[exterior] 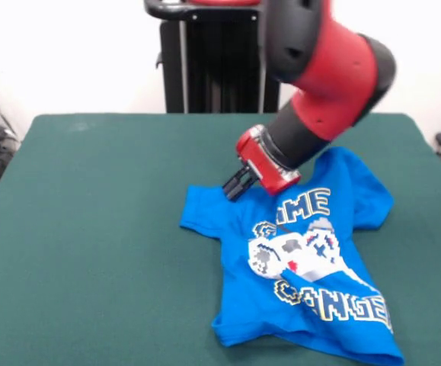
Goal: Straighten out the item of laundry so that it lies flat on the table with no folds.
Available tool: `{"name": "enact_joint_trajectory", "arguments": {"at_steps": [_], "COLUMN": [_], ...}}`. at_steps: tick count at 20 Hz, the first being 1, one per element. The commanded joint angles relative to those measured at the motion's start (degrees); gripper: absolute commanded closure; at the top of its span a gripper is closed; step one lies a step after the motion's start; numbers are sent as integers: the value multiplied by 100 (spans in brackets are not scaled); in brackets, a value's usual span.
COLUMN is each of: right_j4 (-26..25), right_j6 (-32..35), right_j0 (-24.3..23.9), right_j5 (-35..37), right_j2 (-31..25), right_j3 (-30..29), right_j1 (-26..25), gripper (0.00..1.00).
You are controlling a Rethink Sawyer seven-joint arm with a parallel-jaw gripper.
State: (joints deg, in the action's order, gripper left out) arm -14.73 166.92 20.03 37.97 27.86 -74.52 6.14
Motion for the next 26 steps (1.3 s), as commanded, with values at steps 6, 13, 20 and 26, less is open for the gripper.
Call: {"name": "enact_joint_trajectory", "arguments": {"at_steps": [6, 13, 20, 26], "right_j4": [301, 253, 539, 741], "right_j6": [2202, 2658, 2138, 1081], "right_j0": [505, 622, 367, 169], "right_j5": [664, 168, -429, -97], "right_j2": [1035, 1710, 1434, 724], "right_j3": [327, 588, 591, 51], "right_j1": [-1450, -2223, -2050, -882], "gripper": [100, 100, 100, 100]}}
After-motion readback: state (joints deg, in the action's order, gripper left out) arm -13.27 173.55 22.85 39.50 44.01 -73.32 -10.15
